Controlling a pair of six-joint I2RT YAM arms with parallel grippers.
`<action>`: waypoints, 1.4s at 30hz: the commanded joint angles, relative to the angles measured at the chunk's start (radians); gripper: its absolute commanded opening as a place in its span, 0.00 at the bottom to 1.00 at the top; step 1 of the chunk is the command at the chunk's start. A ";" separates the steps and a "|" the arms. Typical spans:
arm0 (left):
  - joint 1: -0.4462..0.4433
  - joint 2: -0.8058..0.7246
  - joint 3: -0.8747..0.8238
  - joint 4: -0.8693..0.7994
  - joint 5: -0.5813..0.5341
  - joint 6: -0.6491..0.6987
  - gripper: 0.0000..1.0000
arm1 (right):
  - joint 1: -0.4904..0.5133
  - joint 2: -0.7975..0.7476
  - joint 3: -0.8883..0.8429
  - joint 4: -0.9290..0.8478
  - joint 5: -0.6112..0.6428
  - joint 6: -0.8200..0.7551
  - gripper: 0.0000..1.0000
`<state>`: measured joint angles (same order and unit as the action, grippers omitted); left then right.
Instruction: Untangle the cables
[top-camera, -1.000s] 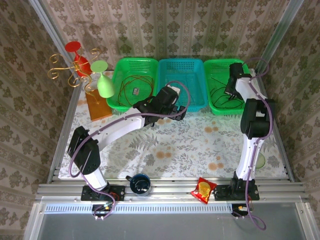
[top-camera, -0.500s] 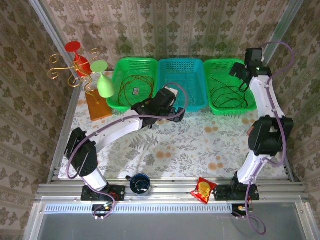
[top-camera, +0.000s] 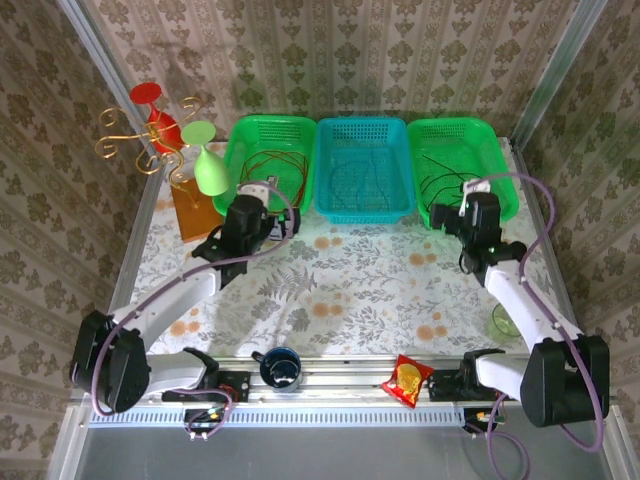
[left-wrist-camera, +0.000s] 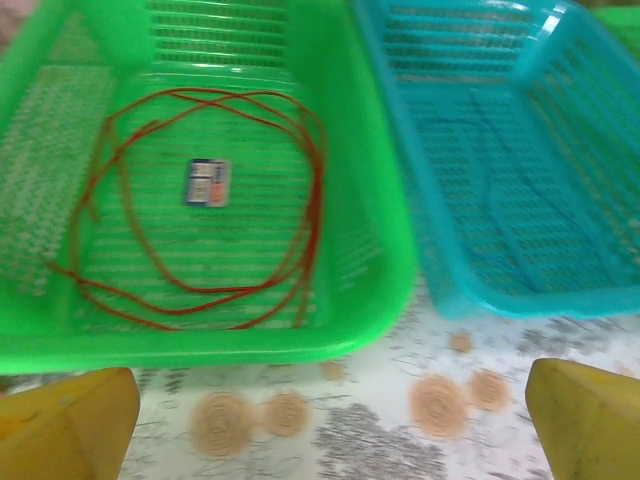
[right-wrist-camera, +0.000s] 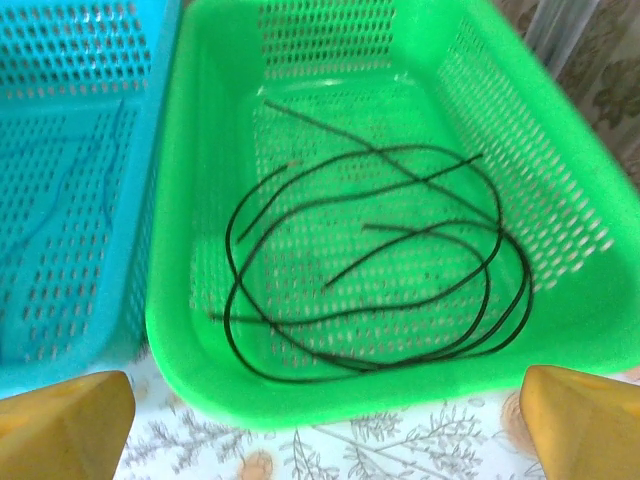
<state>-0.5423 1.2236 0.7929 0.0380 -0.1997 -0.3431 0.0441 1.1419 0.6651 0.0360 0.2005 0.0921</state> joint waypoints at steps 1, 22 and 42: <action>0.060 -0.061 -0.072 0.180 -0.018 -0.005 1.00 | 0.000 -0.026 -0.120 0.256 -0.004 -0.001 1.00; 0.185 -0.220 -0.438 0.594 -0.096 0.513 1.00 | 0.007 0.394 -0.417 1.124 -0.010 -0.059 1.00; 0.412 0.260 -0.504 1.021 0.072 0.514 1.00 | -0.006 0.388 -0.265 0.829 -0.053 -0.054 1.00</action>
<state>-0.1349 1.4448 0.2646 0.9264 -0.1497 0.1837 0.0452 1.5318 0.3775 0.8822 0.1650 0.0364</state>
